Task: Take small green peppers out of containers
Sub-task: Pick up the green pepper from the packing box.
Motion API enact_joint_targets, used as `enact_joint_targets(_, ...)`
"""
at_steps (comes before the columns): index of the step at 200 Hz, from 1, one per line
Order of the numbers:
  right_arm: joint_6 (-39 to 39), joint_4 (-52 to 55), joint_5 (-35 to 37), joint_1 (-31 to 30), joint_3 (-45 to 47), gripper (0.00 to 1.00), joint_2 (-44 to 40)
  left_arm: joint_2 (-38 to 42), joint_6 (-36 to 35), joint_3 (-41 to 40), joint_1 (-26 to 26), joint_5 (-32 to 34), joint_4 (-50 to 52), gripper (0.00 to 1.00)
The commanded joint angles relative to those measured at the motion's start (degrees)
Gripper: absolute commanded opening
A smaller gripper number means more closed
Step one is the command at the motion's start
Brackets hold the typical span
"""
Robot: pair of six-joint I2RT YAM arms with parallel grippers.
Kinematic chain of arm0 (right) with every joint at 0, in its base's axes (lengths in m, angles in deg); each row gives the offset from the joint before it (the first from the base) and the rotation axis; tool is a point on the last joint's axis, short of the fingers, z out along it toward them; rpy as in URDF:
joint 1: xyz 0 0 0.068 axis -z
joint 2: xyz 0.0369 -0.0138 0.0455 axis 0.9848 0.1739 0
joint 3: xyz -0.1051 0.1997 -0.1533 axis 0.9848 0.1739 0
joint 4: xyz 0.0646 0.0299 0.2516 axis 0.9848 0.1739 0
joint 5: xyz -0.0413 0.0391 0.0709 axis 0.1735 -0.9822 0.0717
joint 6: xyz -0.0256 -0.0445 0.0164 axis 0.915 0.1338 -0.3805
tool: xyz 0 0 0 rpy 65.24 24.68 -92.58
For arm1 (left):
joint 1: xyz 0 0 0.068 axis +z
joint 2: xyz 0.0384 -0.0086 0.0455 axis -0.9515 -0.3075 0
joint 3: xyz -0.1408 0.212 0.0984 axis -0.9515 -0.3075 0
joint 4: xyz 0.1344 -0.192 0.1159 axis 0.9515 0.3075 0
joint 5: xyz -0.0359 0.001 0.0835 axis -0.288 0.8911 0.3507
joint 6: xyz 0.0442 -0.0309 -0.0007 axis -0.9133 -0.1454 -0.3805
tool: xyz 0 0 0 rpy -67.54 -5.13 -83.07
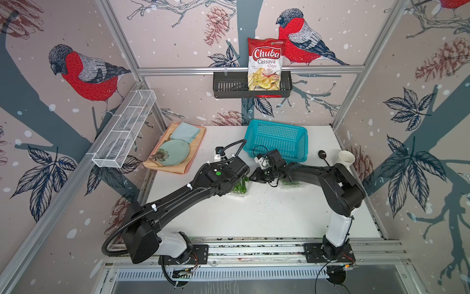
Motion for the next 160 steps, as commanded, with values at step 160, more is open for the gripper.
enact_joint_targets(160,4.09,5.91,-1.03,3.12,-2.93,0.59,-3.61,-10.68,-3.38,4.62,9.79,-48.82,-14.94,0.80)
